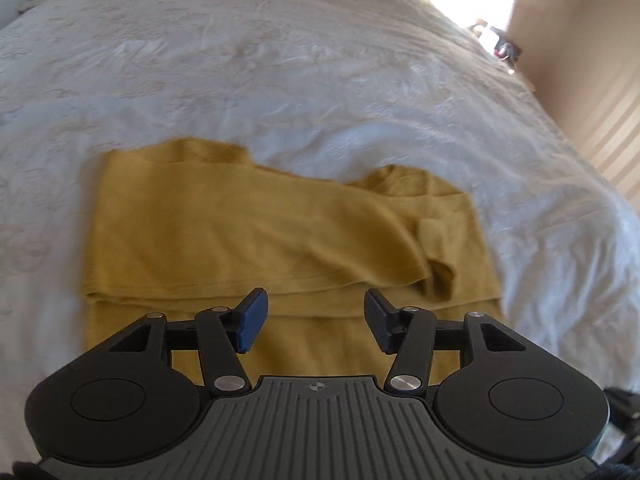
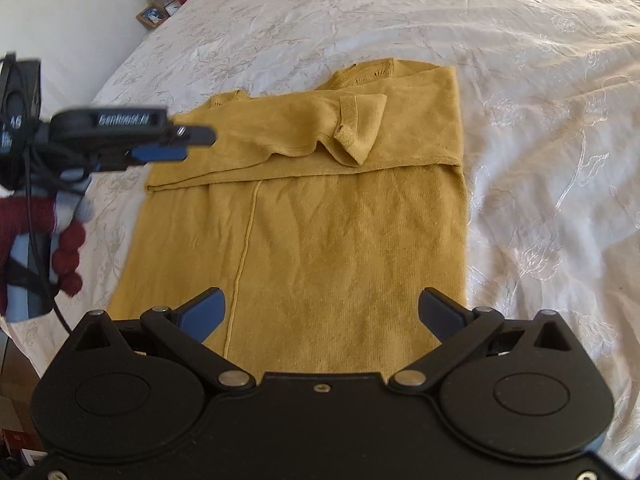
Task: Fold small clothes
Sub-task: 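Move the open left gripper toward the hem of the folded sweater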
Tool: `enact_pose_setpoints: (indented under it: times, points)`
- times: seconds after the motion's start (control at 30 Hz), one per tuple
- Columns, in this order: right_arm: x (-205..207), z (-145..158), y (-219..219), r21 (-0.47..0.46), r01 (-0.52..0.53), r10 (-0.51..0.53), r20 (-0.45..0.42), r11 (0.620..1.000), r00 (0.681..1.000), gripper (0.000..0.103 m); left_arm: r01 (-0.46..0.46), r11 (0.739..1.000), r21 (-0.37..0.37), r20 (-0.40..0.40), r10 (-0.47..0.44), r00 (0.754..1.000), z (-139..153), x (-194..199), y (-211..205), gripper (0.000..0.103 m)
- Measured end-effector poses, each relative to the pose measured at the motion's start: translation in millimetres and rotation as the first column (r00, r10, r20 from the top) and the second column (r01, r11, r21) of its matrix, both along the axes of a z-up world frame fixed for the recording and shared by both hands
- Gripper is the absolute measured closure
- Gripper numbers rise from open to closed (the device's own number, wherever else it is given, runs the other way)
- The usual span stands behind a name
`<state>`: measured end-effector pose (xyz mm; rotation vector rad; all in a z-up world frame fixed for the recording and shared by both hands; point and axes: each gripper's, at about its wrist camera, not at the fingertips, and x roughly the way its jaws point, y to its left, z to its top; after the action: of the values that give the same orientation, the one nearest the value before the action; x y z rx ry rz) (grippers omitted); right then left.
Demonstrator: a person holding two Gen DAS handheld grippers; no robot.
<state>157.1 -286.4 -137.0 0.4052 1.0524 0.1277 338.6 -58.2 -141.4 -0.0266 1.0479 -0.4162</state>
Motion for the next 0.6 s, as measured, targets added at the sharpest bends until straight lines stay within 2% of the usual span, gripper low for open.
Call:
enact_pose_setpoints:
  times: [0.07,0.23,0.6]
  points:
    - [9,1,3,-0.005,-0.001,0.001,0.005,1.000,1.000,0.001,-0.046,0.998,0.052,-0.003,0.046,0.999,-3,1,26,0.051]
    - [38,8,15,-0.044,-0.031,0.032,0.025,0.999,0.999,0.001,-0.164,0.979,0.123,-0.016,0.167,0.986,-14,11,76,0.051]
    - [102,16,22,-0.135,-0.074,0.082,0.053,0.988,0.995,0.001,-0.286,0.944,0.167,-0.066,0.300,0.952,-55,42,113,0.051]
